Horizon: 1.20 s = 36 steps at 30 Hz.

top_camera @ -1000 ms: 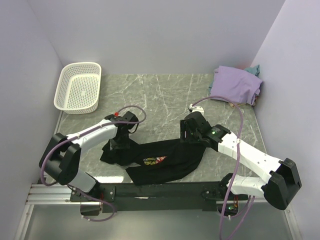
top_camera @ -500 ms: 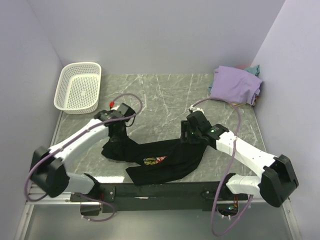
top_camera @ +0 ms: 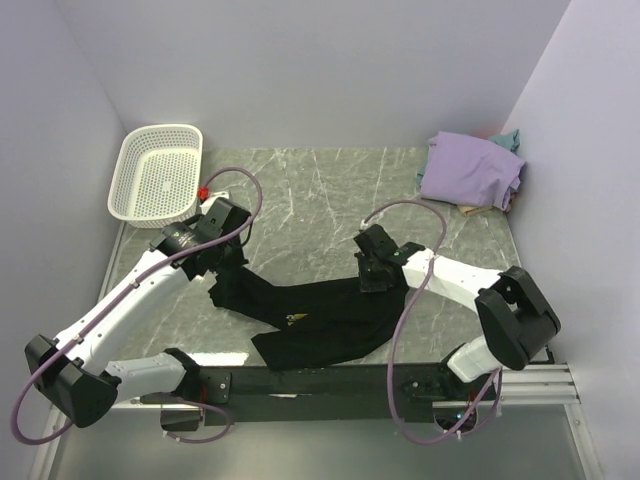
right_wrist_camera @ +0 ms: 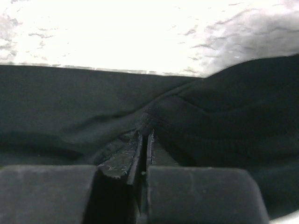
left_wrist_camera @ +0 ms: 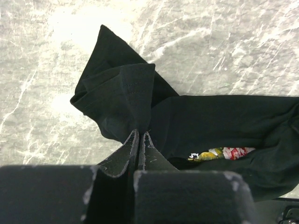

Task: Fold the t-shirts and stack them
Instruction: Flatten the tshirt out

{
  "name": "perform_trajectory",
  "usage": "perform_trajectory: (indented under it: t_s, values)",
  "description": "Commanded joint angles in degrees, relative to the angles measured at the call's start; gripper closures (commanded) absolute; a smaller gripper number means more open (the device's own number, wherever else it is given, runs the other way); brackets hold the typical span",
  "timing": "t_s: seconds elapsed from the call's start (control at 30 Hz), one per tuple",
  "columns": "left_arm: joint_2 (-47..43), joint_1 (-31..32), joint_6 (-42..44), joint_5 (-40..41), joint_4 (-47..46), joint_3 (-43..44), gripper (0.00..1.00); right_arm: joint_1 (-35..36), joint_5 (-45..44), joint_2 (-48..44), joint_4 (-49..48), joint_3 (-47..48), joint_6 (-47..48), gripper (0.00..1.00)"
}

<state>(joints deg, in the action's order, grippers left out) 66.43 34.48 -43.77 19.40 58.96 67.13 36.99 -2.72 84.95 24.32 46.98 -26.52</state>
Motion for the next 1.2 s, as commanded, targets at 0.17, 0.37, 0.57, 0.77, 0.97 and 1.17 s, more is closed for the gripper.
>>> perform_trajectory:
  t_s: [0.17, 0.37, 0.57, 0.77, 0.97, 1.17]
  values:
    - [-0.61, 0.15, 0.53, 1.26, -0.34, 0.45, 0.99, 4.4, -12.83, -24.16, 13.63, 5.4, -3.17, 1.0]
    - [0.01, 0.06, 2.02, 0.47, -2.44, 0.89, 0.99, 7.73, -6.78, -41.31, 27.17, -5.57, -19.5, 1.0]
    - [1.15, -0.03, 3.78, -0.41, -3.41, 0.89, 0.99, 17.14, -3.35, -54.07, 36.93, -14.02, -40.96, 1.0]
    - [0.36, -0.38, 4.13, -0.76, -4.73, -0.6, 0.99, 20.14, -11.23, -63.23, 46.08, -10.96, -50.2, 0.39]
    - [1.24, -0.38, 4.66, -1.29, -4.91, -0.78, 0.99, 19.96, -23.29, -52.11, 42.85, -1.46, -41.88, 0.23]
    - [1.86, -0.47, 5.09, -1.99, -5.78, -0.42, 0.99, 19.96, -24.08, -35.57, 29.48, 1.18, -27.72, 0.18]
